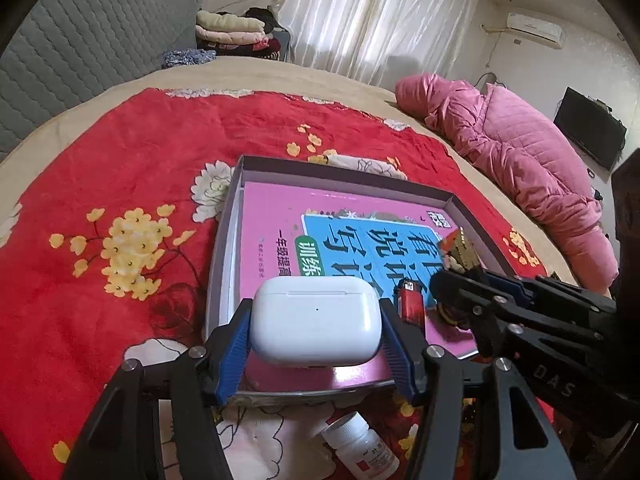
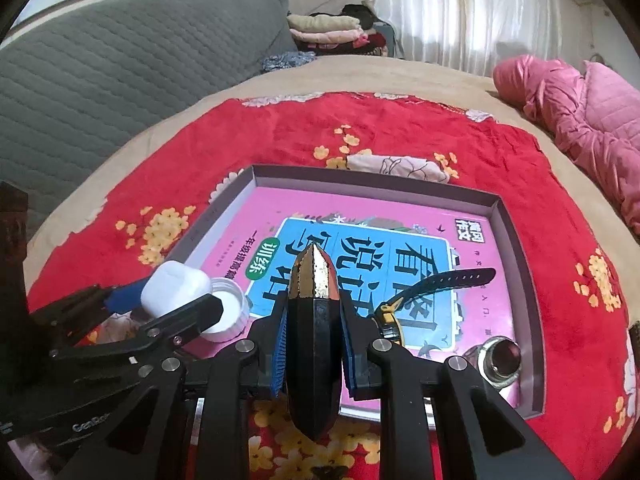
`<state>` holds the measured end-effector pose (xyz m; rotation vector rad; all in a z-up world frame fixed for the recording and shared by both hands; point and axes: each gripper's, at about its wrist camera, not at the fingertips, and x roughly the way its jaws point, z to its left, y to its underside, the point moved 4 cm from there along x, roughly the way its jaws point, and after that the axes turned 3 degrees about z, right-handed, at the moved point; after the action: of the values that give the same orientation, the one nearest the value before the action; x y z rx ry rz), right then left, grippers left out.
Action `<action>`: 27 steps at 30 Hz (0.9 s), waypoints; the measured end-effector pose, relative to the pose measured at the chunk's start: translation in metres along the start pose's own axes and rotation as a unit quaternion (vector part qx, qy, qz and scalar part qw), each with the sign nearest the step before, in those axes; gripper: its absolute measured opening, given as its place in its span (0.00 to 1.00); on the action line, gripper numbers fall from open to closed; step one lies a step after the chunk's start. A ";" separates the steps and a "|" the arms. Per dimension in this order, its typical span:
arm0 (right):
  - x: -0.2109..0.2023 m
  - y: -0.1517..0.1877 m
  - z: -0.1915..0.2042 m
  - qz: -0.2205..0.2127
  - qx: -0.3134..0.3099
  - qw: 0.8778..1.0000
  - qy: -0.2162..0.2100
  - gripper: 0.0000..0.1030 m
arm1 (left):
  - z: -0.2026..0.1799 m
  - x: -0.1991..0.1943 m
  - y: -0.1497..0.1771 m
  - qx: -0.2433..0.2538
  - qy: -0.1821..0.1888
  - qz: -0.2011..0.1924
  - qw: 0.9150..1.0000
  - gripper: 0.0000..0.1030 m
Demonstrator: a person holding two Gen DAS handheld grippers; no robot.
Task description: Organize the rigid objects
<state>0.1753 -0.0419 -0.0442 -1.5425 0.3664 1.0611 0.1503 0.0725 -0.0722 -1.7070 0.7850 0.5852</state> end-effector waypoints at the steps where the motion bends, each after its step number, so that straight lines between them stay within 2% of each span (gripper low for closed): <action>1: 0.002 0.001 0.000 0.002 -0.001 1.000 0.000 0.22 | 0.000 0.001 0.001 0.000 0.001 0.003 1.000 0.58; 20: 0.019 0.009 -0.004 0.024 -0.009 1.000 -0.003 0.22 | -0.007 0.007 0.007 0.023 -0.011 0.019 1.000 0.58; 23: 0.024 0.008 -0.006 0.029 0.000 0.999 -0.014 0.22 | -0.006 0.008 0.007 0.024 -0.010 0.020 0.999 0.58; 27: 0.031 0.007 -0.004 0.037 -0.019 0.999 -0.012 0.22 | -0.007 0.009 0.008 0.029 -0.009 0.023 0.999 0.58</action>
<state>0.1887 -0.0371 -0.0728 -1.5576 0.3910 1.1490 0.1500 0.0630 -0.0818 -1.6319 0.8227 0.6040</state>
